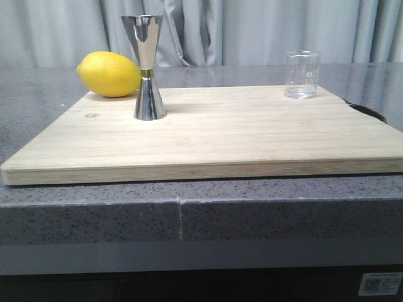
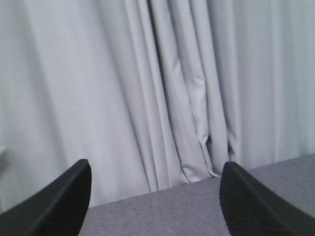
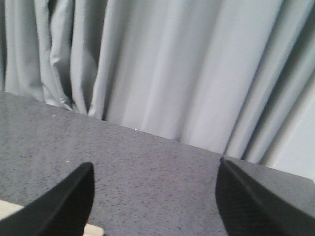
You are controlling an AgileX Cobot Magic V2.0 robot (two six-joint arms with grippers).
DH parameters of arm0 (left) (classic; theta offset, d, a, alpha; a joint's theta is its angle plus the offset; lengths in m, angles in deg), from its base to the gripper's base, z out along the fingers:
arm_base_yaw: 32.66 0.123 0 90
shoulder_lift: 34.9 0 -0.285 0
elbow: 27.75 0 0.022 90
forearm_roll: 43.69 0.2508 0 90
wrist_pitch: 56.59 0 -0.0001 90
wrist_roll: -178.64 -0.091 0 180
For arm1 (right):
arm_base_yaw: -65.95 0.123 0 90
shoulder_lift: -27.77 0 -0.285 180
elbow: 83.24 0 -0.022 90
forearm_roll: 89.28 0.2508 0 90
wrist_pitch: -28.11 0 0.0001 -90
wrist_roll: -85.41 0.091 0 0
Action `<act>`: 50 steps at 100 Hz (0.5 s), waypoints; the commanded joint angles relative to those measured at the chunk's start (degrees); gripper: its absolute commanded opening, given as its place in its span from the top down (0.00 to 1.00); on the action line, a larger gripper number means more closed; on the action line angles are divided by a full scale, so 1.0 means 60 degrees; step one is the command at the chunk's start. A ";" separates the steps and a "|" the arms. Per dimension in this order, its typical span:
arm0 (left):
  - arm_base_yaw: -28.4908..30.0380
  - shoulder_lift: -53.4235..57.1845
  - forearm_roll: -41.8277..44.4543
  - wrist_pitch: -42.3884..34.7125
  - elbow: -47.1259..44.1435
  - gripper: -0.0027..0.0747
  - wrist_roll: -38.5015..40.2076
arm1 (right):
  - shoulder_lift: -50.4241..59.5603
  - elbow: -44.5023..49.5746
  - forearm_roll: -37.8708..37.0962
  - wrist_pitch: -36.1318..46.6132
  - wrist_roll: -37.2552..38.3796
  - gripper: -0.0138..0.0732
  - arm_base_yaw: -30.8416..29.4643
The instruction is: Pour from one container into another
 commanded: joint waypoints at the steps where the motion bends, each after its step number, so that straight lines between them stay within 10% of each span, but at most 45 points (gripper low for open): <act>1: 0.0018 0.0561 -0.0466 -0.0859 -0.0123 0.31 0.0369 | 0.0524 -0.0369 0.0161 -0.0712 -0.0027 0.30 -0.0037; 50: 0.0018 0.2769 -0.0533 -0.2112 -0.4046 0.32 0.0497 | 0.3201 0.1428 -0.0303 -0.1332 -0.0027 0.30 -0.0037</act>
